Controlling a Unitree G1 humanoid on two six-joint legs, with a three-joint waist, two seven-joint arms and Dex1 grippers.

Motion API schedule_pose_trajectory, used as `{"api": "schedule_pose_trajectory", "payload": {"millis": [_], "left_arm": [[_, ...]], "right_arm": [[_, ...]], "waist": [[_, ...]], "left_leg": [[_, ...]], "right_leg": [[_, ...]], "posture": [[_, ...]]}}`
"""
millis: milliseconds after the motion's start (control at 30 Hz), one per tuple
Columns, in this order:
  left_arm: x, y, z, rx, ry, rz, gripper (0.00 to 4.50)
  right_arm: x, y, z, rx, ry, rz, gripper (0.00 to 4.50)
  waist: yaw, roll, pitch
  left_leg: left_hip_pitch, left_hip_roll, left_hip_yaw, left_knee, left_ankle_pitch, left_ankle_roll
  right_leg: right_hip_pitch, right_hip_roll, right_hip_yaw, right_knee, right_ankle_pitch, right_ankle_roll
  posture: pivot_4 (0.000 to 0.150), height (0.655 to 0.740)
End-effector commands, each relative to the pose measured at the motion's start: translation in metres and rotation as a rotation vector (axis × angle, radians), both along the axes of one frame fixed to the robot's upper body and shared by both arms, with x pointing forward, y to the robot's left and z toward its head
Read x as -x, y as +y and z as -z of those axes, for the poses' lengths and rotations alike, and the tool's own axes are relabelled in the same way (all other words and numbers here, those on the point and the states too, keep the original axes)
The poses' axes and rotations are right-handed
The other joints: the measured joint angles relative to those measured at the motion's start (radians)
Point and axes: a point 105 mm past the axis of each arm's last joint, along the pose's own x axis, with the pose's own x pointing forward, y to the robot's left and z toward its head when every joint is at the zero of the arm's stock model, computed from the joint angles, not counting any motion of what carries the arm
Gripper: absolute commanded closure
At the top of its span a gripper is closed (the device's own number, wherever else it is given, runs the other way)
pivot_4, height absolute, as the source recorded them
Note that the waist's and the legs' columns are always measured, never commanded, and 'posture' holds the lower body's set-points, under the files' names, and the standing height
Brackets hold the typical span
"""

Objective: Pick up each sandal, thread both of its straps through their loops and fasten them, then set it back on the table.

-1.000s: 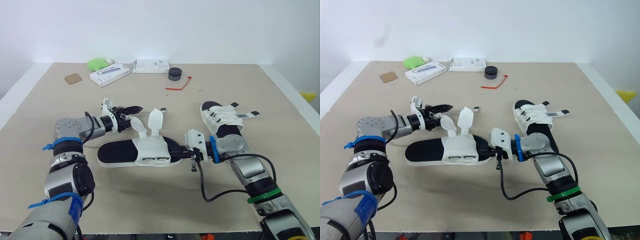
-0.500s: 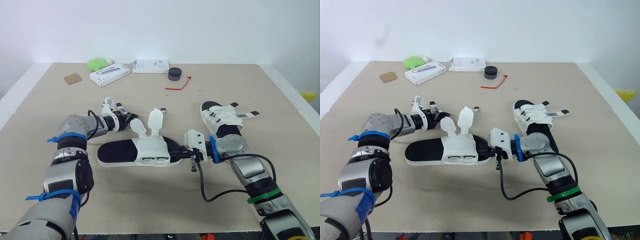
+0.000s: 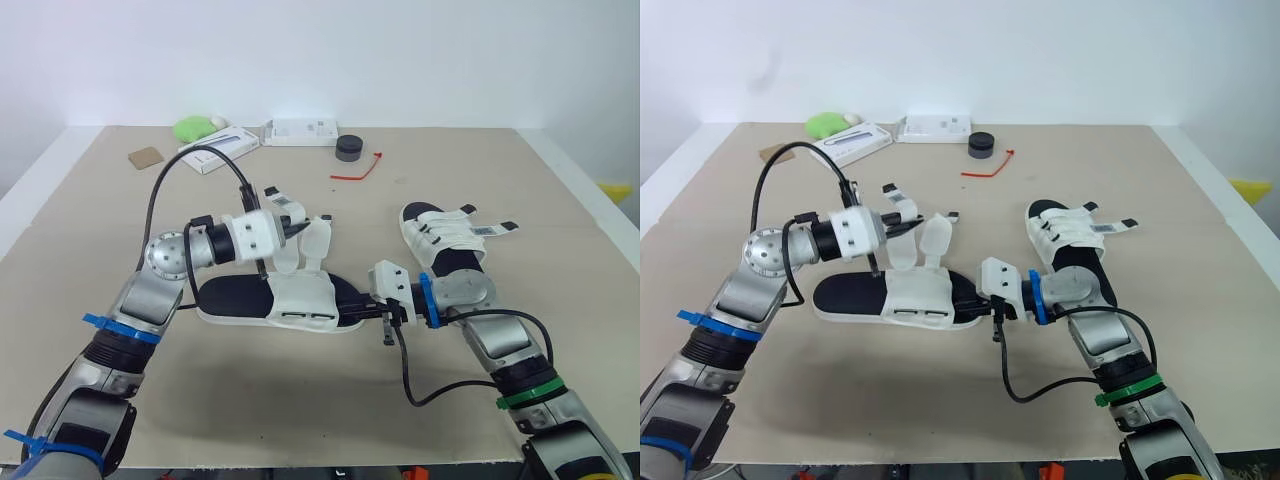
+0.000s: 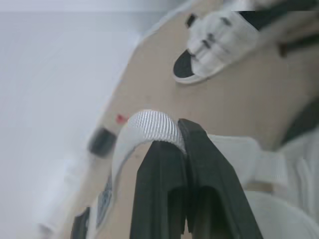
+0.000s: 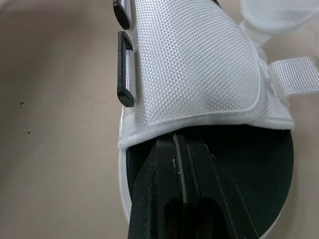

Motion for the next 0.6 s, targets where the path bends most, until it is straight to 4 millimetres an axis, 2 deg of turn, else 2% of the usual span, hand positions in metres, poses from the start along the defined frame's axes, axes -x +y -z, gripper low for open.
{"api": "schedule_pose_trajectory", "payload": {"millis": [33,267,600], "left_arm": [[0.027,-0.005,0.005,-0.213,-0.347,0.164,4.43],[0.042,0.002,0.031,-0.459,-0.670,0.355,4.43],[0.042,0.008,0.031,-0.584,-0.910,0.444,4.43]], "right_arm": [[0.001,0.001,-0.003,0.011,-0.012,-0.018,4.50],[0.000,0.001,-0.003,0.016,-0.011,-0.023,4.50],[0.000,0.002,-0.002,0.018,-0.009,-0.026,4.50]], "waist": [[0.000,0.000,0.000],[-0.001,0.000,0.000],[-0.001,0.000,0.000]], "left_leg": [[0.000,0.000,0.000,0.000,0.000,0.001],[0.000,0.000,0.004,0.000,0.000,0.005],[0.001,0.001,0.009,0.000,-0.001,0.009]], "right_leg": [[0.000,0.000,0.000,0.000,0.000,0.000],[0.000,-0.002,0.002,-0.003,0.003,0.001],[0.000,-0.004,0.002,-0.005,0.006,0.002]], "posture": [[0.150,0.7400],[0.150,0.7400],[0.150,0.7400]]}}
